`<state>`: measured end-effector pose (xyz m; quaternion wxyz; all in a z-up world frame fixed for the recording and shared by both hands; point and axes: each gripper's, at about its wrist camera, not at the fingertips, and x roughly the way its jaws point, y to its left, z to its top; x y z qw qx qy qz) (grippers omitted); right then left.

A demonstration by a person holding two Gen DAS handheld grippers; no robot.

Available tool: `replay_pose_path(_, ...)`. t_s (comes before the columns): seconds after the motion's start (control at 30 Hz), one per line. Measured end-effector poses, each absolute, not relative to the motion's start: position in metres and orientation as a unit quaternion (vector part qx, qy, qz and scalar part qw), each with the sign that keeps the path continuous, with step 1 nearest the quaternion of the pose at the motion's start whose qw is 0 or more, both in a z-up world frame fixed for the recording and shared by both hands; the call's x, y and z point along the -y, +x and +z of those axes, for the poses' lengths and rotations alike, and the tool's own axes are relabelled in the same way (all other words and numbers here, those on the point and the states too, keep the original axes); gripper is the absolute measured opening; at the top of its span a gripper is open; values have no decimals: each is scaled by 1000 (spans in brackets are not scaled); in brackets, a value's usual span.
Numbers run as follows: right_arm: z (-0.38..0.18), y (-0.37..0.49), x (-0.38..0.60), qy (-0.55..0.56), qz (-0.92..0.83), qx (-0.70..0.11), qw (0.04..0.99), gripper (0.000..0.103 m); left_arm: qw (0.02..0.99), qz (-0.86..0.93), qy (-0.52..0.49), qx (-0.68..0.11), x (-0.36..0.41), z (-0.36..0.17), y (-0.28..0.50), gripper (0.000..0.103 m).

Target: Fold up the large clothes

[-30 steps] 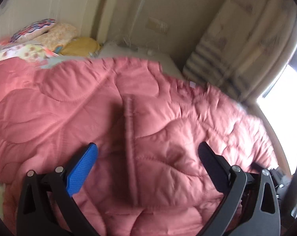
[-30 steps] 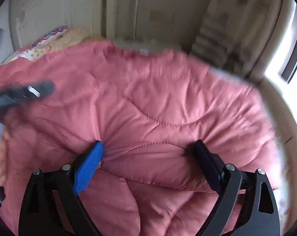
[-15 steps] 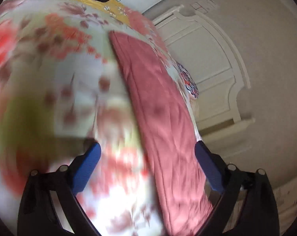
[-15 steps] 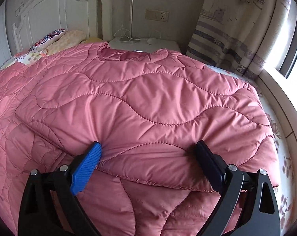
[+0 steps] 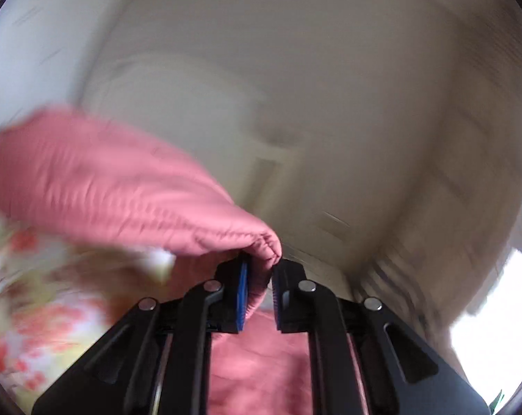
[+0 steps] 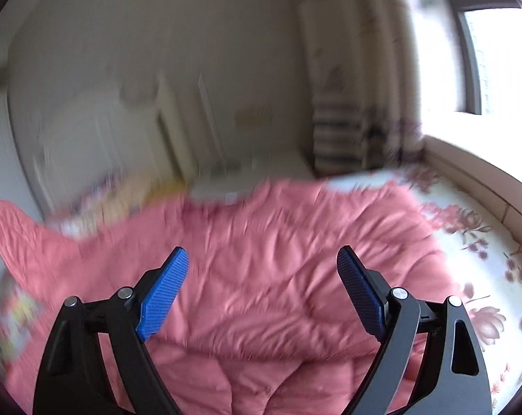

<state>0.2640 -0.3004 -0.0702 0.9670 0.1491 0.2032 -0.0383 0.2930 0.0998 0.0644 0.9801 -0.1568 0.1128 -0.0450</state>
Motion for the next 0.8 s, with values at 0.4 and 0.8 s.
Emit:
replay_pose_path(0.4,-74,237,353,241,-95,-142,955,86,934,-276,95,-209,98,-30,248,82)
replay_pose_path(0.8,-74,242,325,183,-61,-155,969,85,941,10,-219,-258,-128,-56,319,88)
